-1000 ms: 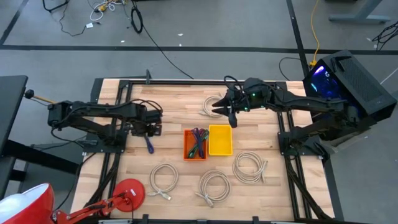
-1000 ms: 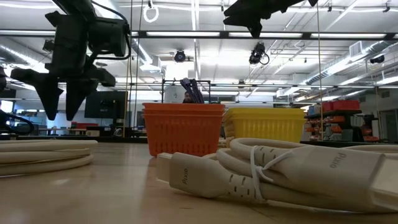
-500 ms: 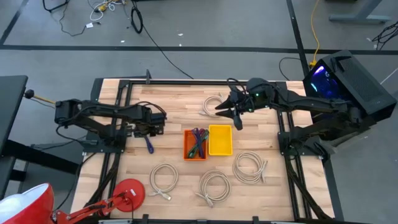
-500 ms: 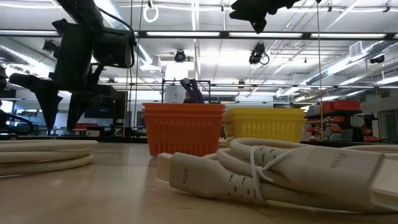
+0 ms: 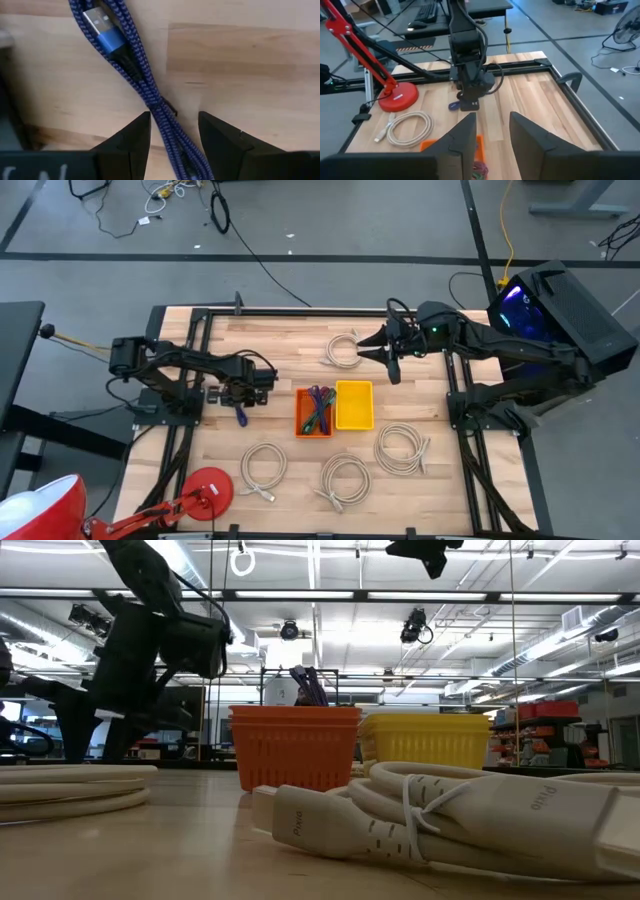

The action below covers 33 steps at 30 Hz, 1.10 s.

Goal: Pick & Place USB Port
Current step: Put the purple charger cable into the orange basket

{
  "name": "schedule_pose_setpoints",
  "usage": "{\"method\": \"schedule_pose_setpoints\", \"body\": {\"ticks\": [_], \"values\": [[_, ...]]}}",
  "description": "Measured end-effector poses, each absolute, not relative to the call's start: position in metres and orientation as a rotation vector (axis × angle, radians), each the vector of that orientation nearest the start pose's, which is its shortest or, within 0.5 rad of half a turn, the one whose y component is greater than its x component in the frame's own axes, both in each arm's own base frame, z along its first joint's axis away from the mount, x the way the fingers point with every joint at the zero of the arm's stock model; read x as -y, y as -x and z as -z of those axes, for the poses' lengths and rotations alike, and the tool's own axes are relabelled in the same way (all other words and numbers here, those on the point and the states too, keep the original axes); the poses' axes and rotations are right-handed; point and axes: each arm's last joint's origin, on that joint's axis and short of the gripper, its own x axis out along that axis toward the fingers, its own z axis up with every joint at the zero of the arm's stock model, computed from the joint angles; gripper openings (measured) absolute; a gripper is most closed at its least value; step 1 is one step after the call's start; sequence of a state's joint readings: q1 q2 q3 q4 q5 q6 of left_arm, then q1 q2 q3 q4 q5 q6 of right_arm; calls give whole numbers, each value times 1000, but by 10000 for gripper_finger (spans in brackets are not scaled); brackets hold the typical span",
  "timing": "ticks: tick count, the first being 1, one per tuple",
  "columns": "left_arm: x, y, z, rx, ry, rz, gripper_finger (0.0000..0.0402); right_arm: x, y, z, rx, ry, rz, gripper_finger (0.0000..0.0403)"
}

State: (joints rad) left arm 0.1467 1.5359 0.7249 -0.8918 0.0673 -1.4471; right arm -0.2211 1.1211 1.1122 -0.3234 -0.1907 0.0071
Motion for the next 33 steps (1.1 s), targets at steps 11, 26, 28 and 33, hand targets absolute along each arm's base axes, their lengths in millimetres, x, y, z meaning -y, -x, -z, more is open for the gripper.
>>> {"method": "schedule_pose_setpoints", "body": {"ticks": [11, 26, 28, 33], "values": [[-30, -215, -128, -1453, 1101, -1063, 25, 47, -235, -369, -326, -87, 58, 120], [-73, -252, -223, -1058, 900, -873, 18, 51, -236, -364, -361, -129, 150, 120], [-81, -255, -255, -959, 844, -813, 18, 51, -240, -361, -368, -154, 151, 120], [-87, -267, -324, -688, 688, -604, 18, 52, -257, -358, -318, -246, 81, 120]]}}
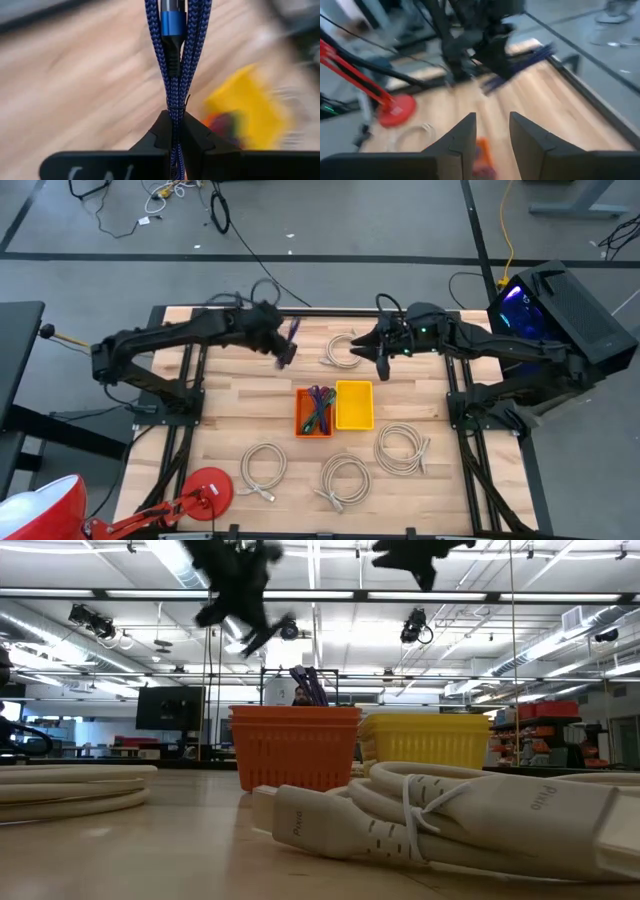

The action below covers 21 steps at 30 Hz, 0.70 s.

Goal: Pick & Place USB Port
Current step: Put the purple charger cable into the orange basket

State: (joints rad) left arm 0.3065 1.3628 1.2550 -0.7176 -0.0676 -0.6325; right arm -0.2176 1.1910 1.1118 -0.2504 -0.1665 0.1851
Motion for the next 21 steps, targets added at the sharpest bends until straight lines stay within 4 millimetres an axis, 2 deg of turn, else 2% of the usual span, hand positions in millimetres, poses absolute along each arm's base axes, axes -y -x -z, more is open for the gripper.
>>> {"method": "schedule_pose_setpoints", "body": {"ticks": [3, 6, 13, 21], "values": [[-84, -273, -351, -569, 628, -480, 18, 50, -272, -361, -217, -267, 17, 120], [-80, -276, -365, -523, 582, -419, 18, 53, -285, -361, -149, -274, 1, 120], [-69, -283, -373, -480, 564, -271, 18, 62, -302, -349, -137, -312, 11, 120], [-55, -293, -384, -373, 550, -121, 18, 66, -311, -351, -49, -319, -9, 120]]}}
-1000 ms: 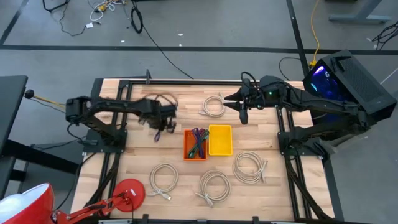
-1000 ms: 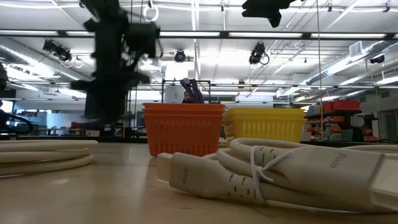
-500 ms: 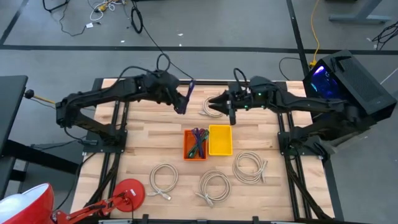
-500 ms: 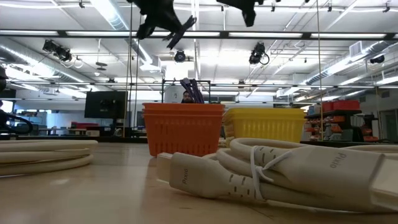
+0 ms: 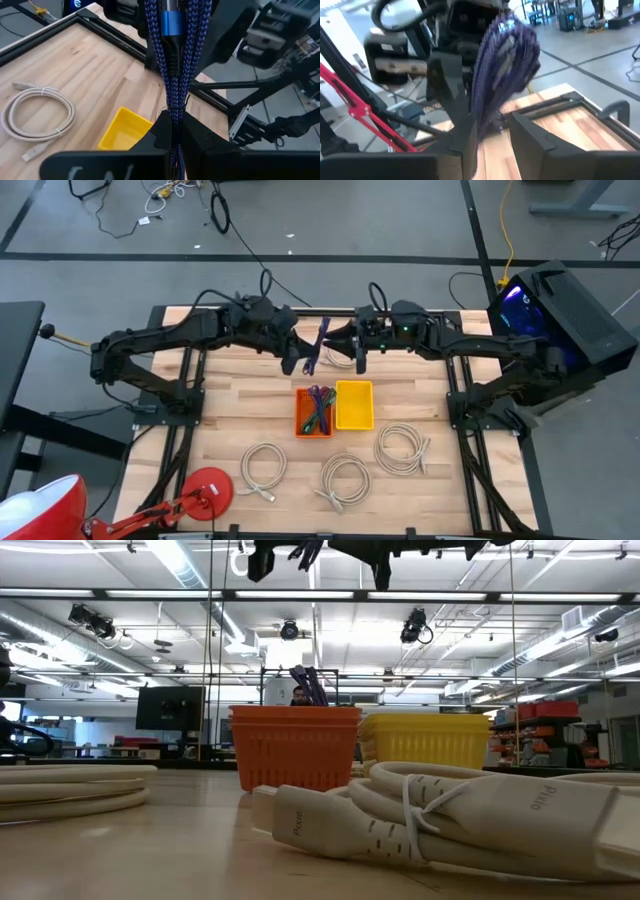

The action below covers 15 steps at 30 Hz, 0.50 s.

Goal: Pick & Place USB Port
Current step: Put the purple charger cable into the orange basket

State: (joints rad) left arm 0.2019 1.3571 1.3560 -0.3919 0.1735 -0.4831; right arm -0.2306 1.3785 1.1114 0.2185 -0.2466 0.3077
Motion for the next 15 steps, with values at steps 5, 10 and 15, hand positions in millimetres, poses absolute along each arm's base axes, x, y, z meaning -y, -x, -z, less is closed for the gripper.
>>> {"method": "schedule_pose_setpoints", "body": {"ticks": [5, 10, 15], "values": [[-51, -295, -386, -357, 534, -93, 18, 67, -310, -354, -19, -322, -13, 120], [-50, -295, -387, -348, 519, -96, 18, 67, -310, -357, 12, -329, -26, 120], [-49, -295, -388, -339, 516, -91, 18, 65, -311, -359, 28, -348, -51, 117]]}}
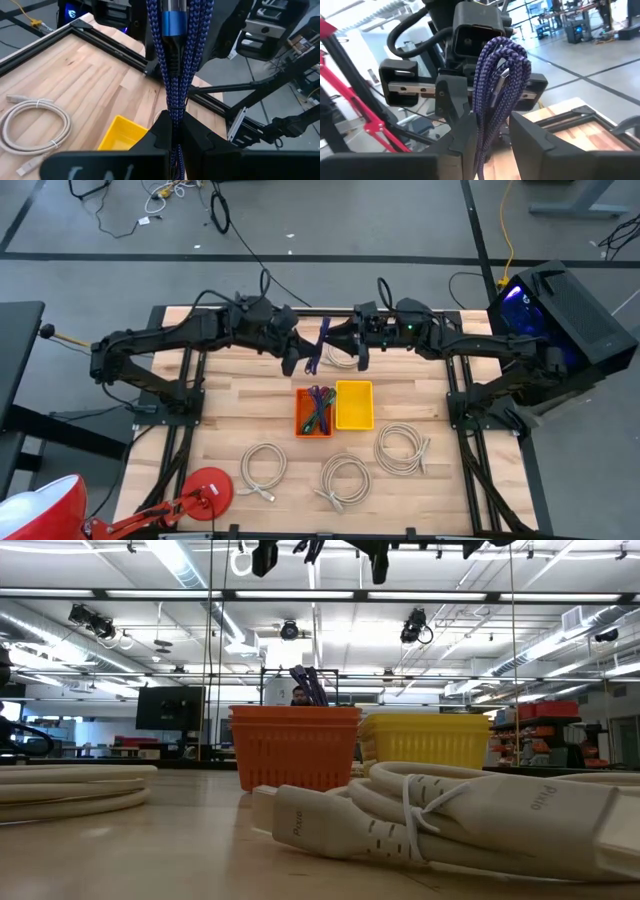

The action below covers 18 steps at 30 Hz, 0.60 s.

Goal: Pick & Place USB Port
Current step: Put the purple charger cable into the orange basket

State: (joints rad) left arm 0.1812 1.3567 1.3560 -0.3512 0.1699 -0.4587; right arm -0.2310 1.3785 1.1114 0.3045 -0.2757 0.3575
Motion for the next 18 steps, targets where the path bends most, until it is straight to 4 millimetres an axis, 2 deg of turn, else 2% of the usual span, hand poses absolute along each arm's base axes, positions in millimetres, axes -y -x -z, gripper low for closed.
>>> {"method": "schedule_pose_setpoints", "body": {"ticks": [3, 8, 13, 18], "values": [[-48, -299, -387, -329, 514, -82, 18, 64, -311, -360, 24, -348, -78, 94], [-47, -306, -383, -328, 512, -73, 18, 59, -311, -360, 18, -299, -93, 14], [-48, -306, -381, -339, 512, -99, 33, 59, -311, -357, -2, -299, -38, 6], [-57, -301, -379, -367, 519, -155, 41, 65, -310, -352, -51, -303, 16, 3]]}}
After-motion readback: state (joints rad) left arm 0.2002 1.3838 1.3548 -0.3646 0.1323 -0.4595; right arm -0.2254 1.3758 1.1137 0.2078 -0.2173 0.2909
